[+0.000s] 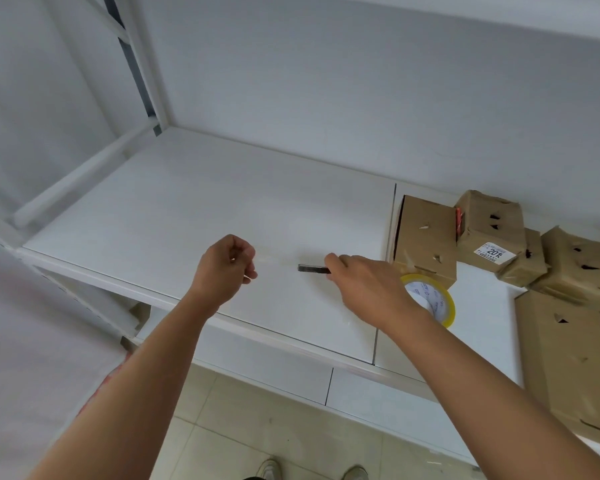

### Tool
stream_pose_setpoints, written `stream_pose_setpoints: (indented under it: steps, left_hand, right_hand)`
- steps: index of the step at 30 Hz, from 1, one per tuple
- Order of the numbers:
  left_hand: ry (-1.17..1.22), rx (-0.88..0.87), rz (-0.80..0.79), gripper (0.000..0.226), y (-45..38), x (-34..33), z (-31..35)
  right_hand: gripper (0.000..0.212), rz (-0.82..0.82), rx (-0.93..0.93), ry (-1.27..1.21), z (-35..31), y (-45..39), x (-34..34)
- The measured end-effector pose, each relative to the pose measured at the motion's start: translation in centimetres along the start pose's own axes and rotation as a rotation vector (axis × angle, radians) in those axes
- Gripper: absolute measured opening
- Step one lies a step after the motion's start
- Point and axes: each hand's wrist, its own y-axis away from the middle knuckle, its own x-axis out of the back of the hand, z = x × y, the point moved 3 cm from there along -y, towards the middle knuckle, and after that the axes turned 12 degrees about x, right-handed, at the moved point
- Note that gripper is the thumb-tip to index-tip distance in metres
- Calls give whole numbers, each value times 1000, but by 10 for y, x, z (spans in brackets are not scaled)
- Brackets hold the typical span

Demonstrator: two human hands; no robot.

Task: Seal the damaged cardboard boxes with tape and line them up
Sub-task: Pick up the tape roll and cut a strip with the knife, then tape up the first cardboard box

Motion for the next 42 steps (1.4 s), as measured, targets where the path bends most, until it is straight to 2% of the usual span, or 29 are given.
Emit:
stream_pose_setpoints:
  steps: [3,5,7,9,12,17,23,25,26,28,29,30,31,32,33,36,37,40,42]
  left_hand:
    - [-66,-54,88,19,-2,11,4]
    - [1,-36,241,29,-9,42,2]
    - [52,-6,290,29,-16,82,-2]
    - [20,15,224,24,-18,106,0]
    - [-30,-7,114,17,-16,95,13]
    - [-100,-78,-36,13,6,55,37]
    - [-160,-155,-133,13,28,27,60]
    - [-164,-183,-151,12,32,20,67]
    - [-166,-196,-160,12,33,17,71]
    - [-176,-229,-172,13,35,8,77]
    - [-184,-248,-181,14,35,3,81]
    - [-193,-265,-196,14,36,-4,84]
    - [-204,-282,-217,15,38,-13,87]
    - [-215,-300,-240,15,40,-23,90]
    - [-226,-318,-264,16,42,-34,94]
    - [-247,-344,-336,19,52,-70,104]
    - [-251,-347,-361,20,57,-82,107]
    - [-261,-351,-436,18,73,-123,116]
    - [-265,-338,-495,16,86,-153,121]
  right_hand:
    - [17,-111,11,-29,5,-2,1]
    - [20,-202,-52,-43,25,11,5]
    - [20,-254,-136,-76,55,31,7]
    - [18,-220,-194,-92,77,37,8]
    - [13,-135,-154,-158,74,7,-3]
    - [19,-316,23,-151,33,-32,-60]
    - [23,-398,12,-55,25,-31,-83]
    - [19,-304,-89,-222,30,-26,-71]
    - [20,-157,-234,-440,35,-22,-58]
    - [32,199,-615,-1156,39,-3,-26]
    - [46,299,-693,-1514,38,9,-14]
    - [63,335,-666,-1775,35,21,-4]
    - [77,322,-603,-1891,30,33,5]
    - [80,311,-557,-1899,25,43,13]
    - [71,313,-547,-1842,21,51,19]
    - [12,497,-650,-1643,24,81,27]
    - [4,570,-703,-1613,28,91,28]
    - [12,715,-776,-1566,44,131,31]
    - [13,742,-783,-1509,55,164,32]
